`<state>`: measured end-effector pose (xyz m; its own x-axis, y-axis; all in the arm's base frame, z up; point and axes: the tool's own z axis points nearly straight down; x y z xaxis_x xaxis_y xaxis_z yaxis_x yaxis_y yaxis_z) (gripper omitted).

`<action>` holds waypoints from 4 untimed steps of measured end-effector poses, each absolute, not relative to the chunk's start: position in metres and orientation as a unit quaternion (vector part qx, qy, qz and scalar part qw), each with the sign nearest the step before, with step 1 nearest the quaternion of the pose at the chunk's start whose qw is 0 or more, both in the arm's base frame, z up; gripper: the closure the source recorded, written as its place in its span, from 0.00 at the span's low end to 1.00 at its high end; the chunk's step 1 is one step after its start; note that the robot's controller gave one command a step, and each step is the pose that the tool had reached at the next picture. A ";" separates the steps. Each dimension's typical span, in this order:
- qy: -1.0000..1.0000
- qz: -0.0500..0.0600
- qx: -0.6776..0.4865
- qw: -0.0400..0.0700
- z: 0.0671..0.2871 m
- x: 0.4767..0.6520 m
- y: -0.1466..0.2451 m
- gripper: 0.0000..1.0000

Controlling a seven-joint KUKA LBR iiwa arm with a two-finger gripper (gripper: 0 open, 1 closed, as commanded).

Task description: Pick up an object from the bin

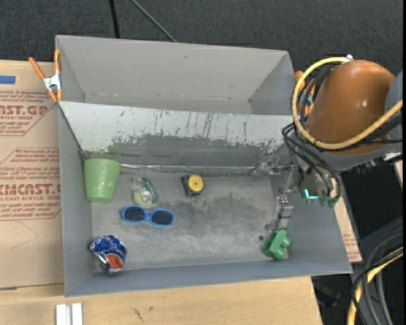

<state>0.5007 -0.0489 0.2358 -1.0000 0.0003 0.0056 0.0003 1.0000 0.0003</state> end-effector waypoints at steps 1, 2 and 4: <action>-0.994 -0.001 0.112 0.003 0.142 0.489 -0.091 0.00; -0.966 -0.001 0.260 0.000 0.104 0.511 -0.077 0.00; -0.935 0.000 0.354 0.000 0.072 0.489 -0.125 1.00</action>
Offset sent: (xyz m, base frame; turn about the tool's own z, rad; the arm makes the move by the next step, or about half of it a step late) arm -0.0107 -0.0422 -0.0904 -0.2248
